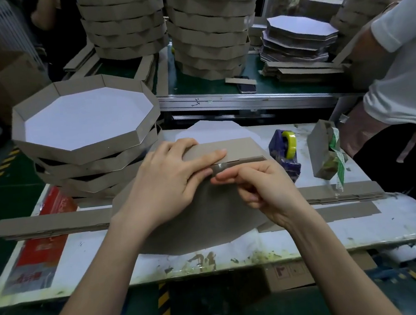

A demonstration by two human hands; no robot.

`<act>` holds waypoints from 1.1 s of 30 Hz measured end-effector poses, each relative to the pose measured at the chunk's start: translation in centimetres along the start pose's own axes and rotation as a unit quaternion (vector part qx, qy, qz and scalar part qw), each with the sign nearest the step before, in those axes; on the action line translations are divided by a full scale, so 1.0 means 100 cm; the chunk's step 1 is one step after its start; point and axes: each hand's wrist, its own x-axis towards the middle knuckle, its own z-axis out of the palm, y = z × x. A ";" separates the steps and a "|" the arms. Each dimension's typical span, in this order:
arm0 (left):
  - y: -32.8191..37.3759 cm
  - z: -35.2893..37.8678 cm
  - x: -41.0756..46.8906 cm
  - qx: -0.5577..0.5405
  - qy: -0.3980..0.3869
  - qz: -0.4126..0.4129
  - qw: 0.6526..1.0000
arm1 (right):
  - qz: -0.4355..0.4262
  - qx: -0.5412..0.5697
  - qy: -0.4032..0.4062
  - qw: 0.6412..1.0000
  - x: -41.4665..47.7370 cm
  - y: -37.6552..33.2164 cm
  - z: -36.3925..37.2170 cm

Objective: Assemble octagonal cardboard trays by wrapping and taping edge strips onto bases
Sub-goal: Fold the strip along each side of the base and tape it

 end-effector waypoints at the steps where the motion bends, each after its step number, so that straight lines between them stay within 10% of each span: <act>1: 0.000 0.000 0.000 -0.008 -0.001 -0.003 1.000 | 0.000 -0.001 0.002 1.000 0.002 0.001 0.000; 12: 0.012 0.001 0.020 -0.051 0.052 -0.026 0.997 | -0.072 -0.040 0.008 0.997 0.013 0.012 -0.004; 17: 0.005 0.009 0.025 -0.061 0.063 -0.042 0.995 | -0.053 -0.242 0.045 0.968 0.017 0.035 -0.009; 26: -0.004 0.007 0.030 0.017 -0.015 -0.016 1.000 | -0.302 -0.117 0.221 0.920 0.037 -0.007 -0.053; 33: -0.003 0.004 0.033 0.067 -0.045 -0.011 0.997 | -0.177 -0.253 0.165 0.937 0.079 -0.007 -0.073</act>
